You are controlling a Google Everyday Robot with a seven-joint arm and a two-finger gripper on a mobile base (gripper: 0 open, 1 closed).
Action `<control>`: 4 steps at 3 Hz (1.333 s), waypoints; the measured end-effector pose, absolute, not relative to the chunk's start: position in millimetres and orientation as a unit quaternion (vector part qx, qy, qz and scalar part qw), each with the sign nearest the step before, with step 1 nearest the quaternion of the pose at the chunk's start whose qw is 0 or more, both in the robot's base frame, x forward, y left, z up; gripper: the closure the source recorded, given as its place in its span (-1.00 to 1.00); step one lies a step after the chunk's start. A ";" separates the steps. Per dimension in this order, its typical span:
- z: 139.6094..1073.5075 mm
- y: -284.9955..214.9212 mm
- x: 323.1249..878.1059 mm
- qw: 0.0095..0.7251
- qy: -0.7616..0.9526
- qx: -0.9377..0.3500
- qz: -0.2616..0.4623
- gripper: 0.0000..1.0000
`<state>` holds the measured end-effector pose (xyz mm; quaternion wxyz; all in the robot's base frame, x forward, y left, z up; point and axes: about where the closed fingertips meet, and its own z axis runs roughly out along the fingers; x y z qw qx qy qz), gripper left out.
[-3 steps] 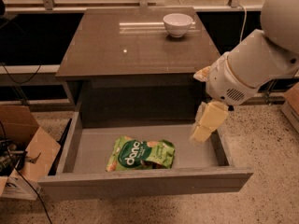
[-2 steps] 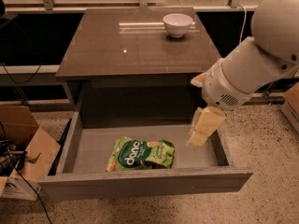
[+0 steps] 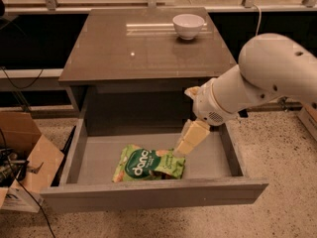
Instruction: Pick green rice chip bag from top drawer and place on counter
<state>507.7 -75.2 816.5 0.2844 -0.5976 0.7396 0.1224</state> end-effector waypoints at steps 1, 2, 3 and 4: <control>810.8 -72.0 518.7 0.294 0.742 -0.591 0.117 -1.00; 788.0 -59.9 519.1 0.282 0.753 -0.580 0.128 -1.00; 754.1 -47.5 530.3 0.289 0.765 -0.559 0.138 -1.00; 718.4 -39.2 541.9 0.288 0.774 -0.544 0.148 -1.00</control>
Offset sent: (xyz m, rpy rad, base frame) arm 0.0206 0.0284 -0.0582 0.0304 0.0496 -0.0852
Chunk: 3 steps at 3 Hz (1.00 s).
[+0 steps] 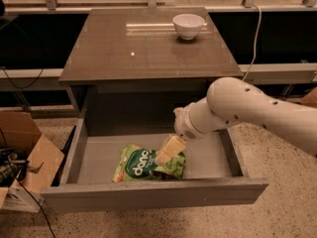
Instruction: Pick green rice chip bag from top drawer and place on counter
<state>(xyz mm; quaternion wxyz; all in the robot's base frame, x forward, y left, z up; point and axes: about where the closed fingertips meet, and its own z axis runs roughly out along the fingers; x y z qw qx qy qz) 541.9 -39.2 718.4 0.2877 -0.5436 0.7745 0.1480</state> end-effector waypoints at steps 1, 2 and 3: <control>682.6 -35.4 545.1 0.273 0.787 -0.530 0.161 -1.00; 654.6 -33.5 540.4 0.255 0.798 -0.518 0.173 -1.00; 635.0 -32.8 534.2 0.238 0.806 -0.510 0.184 -1.00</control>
Offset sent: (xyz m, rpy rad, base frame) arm -0.0061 0.0055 -0.0959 0.0166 0.1577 -0.0668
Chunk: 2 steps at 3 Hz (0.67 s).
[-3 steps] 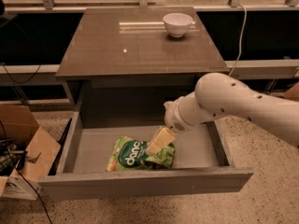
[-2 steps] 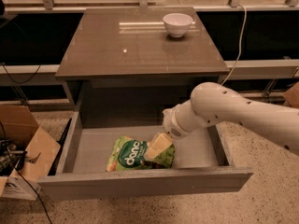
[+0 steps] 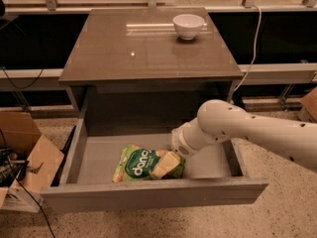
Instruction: Pick green rice chip bag from top drawer and place on counter
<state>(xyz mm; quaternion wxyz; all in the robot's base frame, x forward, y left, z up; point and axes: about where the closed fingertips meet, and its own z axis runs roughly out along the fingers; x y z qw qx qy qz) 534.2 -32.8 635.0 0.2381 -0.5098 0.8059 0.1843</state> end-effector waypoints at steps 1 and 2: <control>623.8 -29.5 529.2 0.222 0.811 -0.508 0.188 -0.69; 618.9 -25.5 525.2 0.213 0.812 -0.508 0.192 -0.23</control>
Offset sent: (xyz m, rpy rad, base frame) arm -0.0126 0.0097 -0.0210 -0.0189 0.0756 0.0023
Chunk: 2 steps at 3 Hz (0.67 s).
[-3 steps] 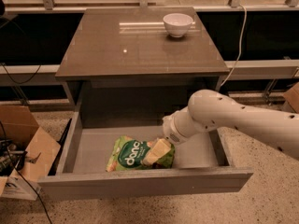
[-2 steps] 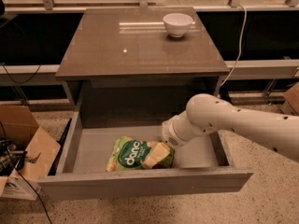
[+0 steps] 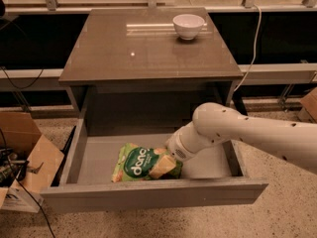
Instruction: Pick green rice chip bag from top drawer and place on counter
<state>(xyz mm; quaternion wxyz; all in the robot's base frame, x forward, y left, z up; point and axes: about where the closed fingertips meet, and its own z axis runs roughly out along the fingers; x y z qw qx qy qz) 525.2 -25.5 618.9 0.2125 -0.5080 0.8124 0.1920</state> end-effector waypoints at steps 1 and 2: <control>621.5 -23.5 523.8 0.215 0.813 -0.505 0.196 0.24; 647.3 -25.2 529.6 0.248 0.810 -0.488 0.208 0.70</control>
Offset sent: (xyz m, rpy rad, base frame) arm 0.0128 -0.0132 0.0686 0.1704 -0.0848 -0.1068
